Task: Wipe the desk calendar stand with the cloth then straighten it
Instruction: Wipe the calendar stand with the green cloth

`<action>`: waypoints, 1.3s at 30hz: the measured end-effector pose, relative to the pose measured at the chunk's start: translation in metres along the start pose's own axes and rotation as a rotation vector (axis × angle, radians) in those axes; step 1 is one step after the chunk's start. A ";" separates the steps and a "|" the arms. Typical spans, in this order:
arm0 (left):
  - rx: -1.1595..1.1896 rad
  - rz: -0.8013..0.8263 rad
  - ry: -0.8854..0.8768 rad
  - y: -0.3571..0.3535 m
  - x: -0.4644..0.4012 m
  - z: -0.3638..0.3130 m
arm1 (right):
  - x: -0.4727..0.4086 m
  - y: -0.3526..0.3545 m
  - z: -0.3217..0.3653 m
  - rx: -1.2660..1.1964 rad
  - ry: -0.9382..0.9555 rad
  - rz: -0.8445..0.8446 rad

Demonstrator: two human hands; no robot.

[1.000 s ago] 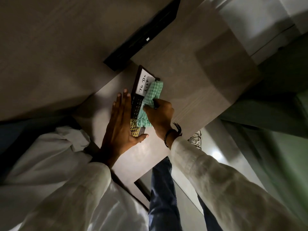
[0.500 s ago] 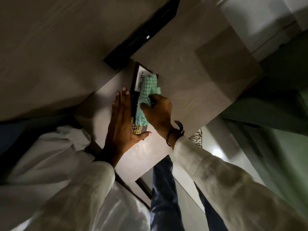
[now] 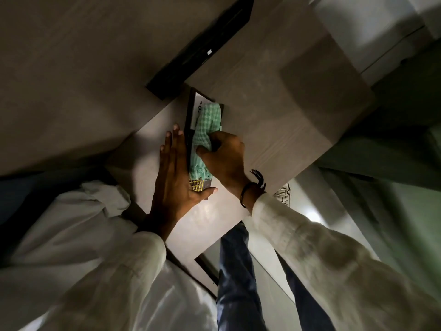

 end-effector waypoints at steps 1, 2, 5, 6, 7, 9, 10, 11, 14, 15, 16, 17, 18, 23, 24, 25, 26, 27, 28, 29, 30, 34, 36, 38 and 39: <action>0.003 -0.002 -0.005 0.000 0.000 0.000 | 0.000 0.001 -0.004 0.013 -0.021 -0.001; 0.009 -0.003 -0.012 0.001 0.001 -0.001 | -0.001 0.003 -0.008 0.028 -0.047 0.004; 0.021 -0.001 -0.020 0.003 0.000 -0.002 | -0.003 0.004 -0.008 0.058 -0.048 0.012; 0.016 0.001 -0.018 0.003 0.000 -0.002 | -0.001 0.001 -0.005 0.058 -0.004 0.007; 0.007 0.003 -0.017 0.004 0.000 -0.002 | 0.002 0.000 -0.001 0.053 0.021 0.003; -0.005 0.008 -0.025 0.004 0.001 -0.002 | 0.004 0.000 -0.004 0.044 0.002 0.001; 0.000 0.008 -0.031 0.004 0.001 -0.003 | 0.002 0.001 -0.007 0.048 -0.030 0.002; 0.008 0.008 -0.031 0.005 0.001 -0.003 | 0.001 0.003 -0.008 0.054 -0.061 0.003; 0.034 -0.013 -0.014 0.005 0.001 -0.004 | 0.002 -0.002 0.004 0.048 -0.029 -0.016; 0.040 -0.025 -0.013 0.005 0.001 -0.004 | 0.004 -0.004 0.008 0.033 -0.021 -0.019; 0.043 -0.032 -0.016 0.005 0.001 -0.004 | 0.005 -0.005 0.008 0.013 -0.028 -0.014; 0.044 -0.033 -0.019 0.005 0.001 -0.005 | 0.006 -0.004 0.005 0.003 -0.054 -0.003; 0.045 -0.029 -0.020 0.006 0.001 -0.005 | 0.005 -0.004 0.000 0.006 -0.088 0.008; 0.078 -0.013 0.025 0.006 0.001 -0.001 | 0.002 0.003 0.012 -0.029 -0.173 0.118; 0.085 -0.010 0.030 0.007 0.001 0.000 | 0.001 0.007 0.015 -0.117 -0.207 0.178; 0.091 -0.006 0.025 0.007 0.001 -0.001 | 0.000 0.014 0.017 -0.219 -0.251 0.240; 0.096 -0.002 0.016 0.007 0.001 -0.002 | -0.002 0.024 0.016 -0.299 -0.280 0.291; 0.099 0.005 0.011 0.008 0.001 -0.002 | -0.005 0.037 0.015 -0.336 -0.292 0.327; 0.102 0.011 0.014 0.009 0.000 -0.003 | -0.009 0.052 0.015 -0.318 -0.293 0.360; 0.098 0.017 0.012 0.010 0.000 -0.003 | -0.015 0.069 0.014 -0.276 -0.289 0.391; 0.088 0.019 0.004 0.012 -0.001 -0.003 | -0.023 0.087 0.013 -0.229 -0.289 0.415; 0.037 0.030 -0.031 0.014 -0.003 -0.001 | -0.059 0.146 -0.008 -0.246 -0.337 0.507; 0.014 0.028 -0.042 0.015 -0.004 -0.001 | -0.080 0.163 -0.029 -0.144 -0.342 0.478; -0.014 0.007 -0.070 0.016 -0.005 0.000 | -0.095 0.175 -0.048 0.051 -0.337 0.369; -0.024 -0.013 -0.087 0.017 -0.004 0.000 | -0.100 0.178 -0.055 0.121 -0.331 0.333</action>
Point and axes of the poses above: each hand's wrist, its own x-axis away from the middle knuckle, its own y-axis out of the back of the hand, z = x × y, the point moved 2 cm from there along -x, towards the middle knuckle, and after that the axes turned 3 degrees about z, right-handed, at the moved point
